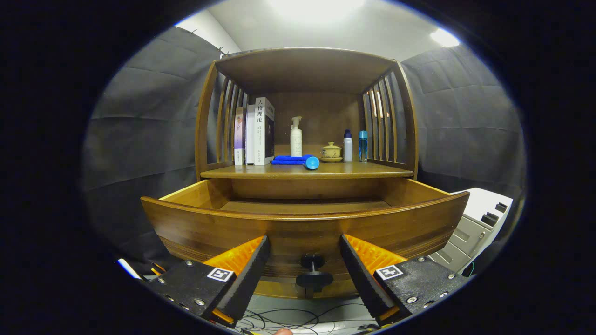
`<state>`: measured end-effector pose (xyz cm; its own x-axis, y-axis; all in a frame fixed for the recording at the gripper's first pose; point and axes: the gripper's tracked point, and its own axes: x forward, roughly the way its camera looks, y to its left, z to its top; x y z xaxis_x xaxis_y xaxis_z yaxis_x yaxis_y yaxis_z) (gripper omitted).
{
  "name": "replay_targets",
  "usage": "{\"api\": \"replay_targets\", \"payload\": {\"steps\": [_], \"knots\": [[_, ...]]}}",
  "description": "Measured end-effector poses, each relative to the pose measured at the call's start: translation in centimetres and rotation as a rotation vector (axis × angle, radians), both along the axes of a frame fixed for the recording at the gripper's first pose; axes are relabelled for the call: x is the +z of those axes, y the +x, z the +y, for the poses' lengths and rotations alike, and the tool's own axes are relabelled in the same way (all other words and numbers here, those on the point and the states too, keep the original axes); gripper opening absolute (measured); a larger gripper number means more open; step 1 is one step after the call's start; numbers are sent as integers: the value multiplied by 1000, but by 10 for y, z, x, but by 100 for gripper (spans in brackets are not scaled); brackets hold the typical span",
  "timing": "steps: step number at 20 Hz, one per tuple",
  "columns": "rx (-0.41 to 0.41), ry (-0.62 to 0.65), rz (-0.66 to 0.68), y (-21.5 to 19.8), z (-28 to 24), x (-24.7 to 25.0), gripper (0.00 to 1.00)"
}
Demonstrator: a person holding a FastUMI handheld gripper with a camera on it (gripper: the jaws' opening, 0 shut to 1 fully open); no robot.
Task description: Pull open the drawer, take out the items inside it, and place them on the countertop above the cabinet.
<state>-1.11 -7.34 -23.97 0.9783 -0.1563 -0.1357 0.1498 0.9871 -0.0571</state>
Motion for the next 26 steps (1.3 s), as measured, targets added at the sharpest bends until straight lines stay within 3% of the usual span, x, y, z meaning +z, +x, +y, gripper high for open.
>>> {"api": "replay_targets", "payload": {"steps": [17,26], "knots": [[-6,-65,-12,103,-16,1,95],[-7,-135,61,124,-28,-18,96]]}}
